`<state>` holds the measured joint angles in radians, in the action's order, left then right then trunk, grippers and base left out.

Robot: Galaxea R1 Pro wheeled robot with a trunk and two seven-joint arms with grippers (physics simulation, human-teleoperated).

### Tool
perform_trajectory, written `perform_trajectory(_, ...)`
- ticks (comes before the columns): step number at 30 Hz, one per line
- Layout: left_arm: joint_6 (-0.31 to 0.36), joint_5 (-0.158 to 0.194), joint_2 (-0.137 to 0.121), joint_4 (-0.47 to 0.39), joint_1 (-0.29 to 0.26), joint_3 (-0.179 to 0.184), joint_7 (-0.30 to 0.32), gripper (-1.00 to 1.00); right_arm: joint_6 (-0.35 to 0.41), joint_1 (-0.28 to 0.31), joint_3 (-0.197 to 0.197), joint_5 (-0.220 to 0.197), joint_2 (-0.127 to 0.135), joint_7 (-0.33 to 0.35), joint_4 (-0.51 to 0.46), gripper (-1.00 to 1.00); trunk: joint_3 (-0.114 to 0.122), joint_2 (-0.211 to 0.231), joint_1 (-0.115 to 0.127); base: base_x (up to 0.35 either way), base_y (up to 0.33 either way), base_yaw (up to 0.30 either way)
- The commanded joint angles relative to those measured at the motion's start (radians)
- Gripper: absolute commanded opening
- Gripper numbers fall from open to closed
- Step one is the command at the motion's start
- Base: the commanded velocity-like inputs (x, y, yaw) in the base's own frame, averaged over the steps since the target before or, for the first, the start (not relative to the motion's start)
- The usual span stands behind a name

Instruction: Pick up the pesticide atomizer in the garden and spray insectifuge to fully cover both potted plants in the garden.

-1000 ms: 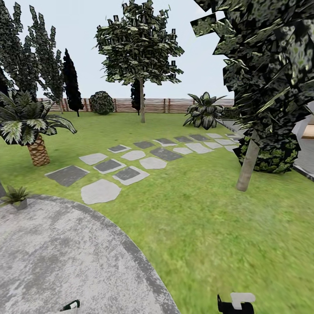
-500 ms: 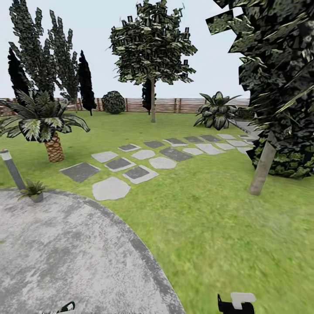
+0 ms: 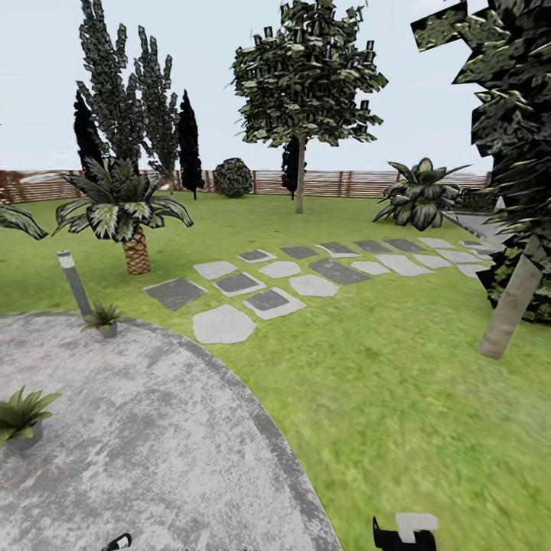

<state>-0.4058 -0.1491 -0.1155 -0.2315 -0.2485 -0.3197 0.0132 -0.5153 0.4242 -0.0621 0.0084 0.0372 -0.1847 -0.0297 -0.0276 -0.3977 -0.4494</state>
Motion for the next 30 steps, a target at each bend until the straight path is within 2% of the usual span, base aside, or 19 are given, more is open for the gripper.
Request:
perform_trajectory(1,-0.004,-0.010,0.001,0.001,-0.002,-0.009,0.002,-1.00,-0.002,0.001,-0.007,0.001,0.000,-0.008,0.001,1.00,-0.003,-0.002,-0.001,0.000,0.000,0.276)
perform_trajectory(9,-0.005,-0.006,0.002,0.001,-0.001,-0.010,0.001,-1.00,-0.001,0.001,-0.006,-0.001,0.001,-0.009,-0.001,1.00,-0.007,-0.002,-0.001,0.021,0.000,0.276)
perform_trajectory(22,-0.003,0.000,0.001,0.000,-0.002,-0.017,-0.006,-1.00,0.001,0.001,-0.007,-0.002,0.000,-0.007,-0.001,1.00,-0.015,-0.002,-0.001,0.302,0.000,0.276)
perform_trajectory(30,-0.006,-0.001,0.000,0.000,-0.002,-0.018,-0.007,-1.00,0.001,0.001,-0.007,-0.002,0.000,-0.007,0.000,1.00,-0.020,-0.002,-0.001,0.062,0.000,0.276)
